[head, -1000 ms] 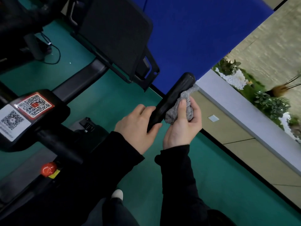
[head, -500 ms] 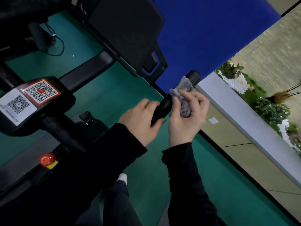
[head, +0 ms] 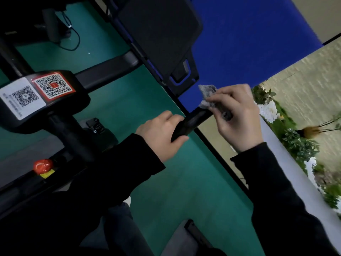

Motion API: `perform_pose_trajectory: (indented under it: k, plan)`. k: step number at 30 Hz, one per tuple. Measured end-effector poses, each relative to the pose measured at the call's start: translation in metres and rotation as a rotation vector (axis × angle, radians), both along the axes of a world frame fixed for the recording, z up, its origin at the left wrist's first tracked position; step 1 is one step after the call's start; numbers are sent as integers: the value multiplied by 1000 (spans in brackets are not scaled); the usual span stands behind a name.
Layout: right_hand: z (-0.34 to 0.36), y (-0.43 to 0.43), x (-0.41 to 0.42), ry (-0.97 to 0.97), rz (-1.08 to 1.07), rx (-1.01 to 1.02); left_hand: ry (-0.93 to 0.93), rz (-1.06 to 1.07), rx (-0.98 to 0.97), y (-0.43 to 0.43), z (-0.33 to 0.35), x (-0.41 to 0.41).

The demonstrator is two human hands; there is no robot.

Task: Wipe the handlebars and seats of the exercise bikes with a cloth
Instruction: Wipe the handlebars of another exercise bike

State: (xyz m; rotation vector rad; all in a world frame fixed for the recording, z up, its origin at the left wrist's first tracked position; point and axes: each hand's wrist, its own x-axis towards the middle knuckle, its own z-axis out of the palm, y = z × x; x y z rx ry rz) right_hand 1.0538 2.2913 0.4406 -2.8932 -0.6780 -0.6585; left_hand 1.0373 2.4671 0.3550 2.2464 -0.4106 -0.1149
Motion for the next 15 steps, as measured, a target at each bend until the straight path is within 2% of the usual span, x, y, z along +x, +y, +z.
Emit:
perform_pose_trajectory:
  k: [4,8,15]
  plan:
    - [12,8,11,94,83,-105,9,1,-3,-1,-1,1]
    - [20,17,23,345,200,-276,28,-5,-5,-1,-1,2]
    - [44,17,57,499,66,-319,35,-8,-5,0,0,3]
